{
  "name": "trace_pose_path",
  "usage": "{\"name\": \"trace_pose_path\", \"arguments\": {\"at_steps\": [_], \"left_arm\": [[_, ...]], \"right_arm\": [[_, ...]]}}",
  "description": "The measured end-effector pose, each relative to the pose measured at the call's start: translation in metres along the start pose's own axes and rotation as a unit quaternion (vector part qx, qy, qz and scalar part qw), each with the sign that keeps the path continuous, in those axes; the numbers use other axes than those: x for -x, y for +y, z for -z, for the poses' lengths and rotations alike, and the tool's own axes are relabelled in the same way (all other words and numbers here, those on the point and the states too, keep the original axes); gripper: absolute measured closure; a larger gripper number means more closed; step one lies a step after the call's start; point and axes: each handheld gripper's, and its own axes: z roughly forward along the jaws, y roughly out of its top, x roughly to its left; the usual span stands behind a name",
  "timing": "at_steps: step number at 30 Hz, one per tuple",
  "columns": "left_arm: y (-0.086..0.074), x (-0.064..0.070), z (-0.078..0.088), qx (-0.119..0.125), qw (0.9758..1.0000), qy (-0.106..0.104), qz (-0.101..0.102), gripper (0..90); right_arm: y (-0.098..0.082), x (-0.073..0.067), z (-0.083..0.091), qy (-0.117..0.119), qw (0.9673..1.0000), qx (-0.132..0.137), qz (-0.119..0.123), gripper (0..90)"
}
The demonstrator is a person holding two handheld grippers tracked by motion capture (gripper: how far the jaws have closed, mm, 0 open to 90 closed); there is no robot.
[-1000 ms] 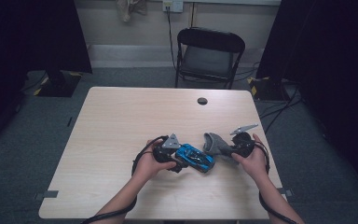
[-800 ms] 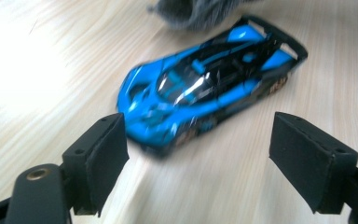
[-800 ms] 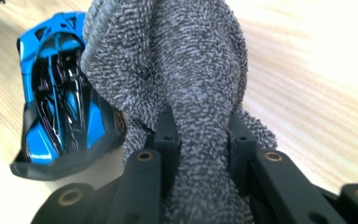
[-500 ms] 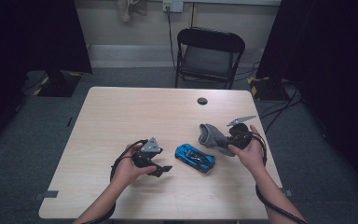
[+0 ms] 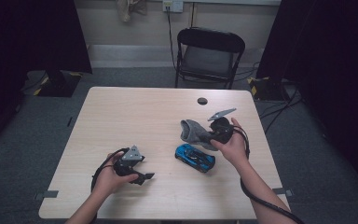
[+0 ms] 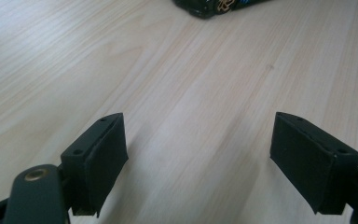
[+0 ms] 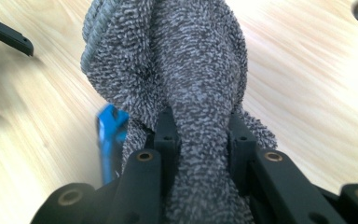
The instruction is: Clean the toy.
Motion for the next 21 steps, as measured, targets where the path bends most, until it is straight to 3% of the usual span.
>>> {"name": "trace_pose_path", "arguments": {"at_steps": [11,16,21], "left_arm": [[-0.021,-0.001,0.013,0.003,0.9999,0.012,0.009,18.5],[-0.025,-0.003,0.017,0.005,0.9997,0.023,0.001,17.3],[-0.027,-0.004,0.018,0.006,0.9997,0.023,0.01,16.6]], "right_arm": [[0.038,-0.036,-0.024,0.029,0.9992,0.007,0.027,71.9],[0.046,-0.054,-0.037,0.047,0.9984,0.007,0.032,72.0],[0.049,-0.076,-0.051,0.065,0.9969,0.003,0.045,71.9]]}}
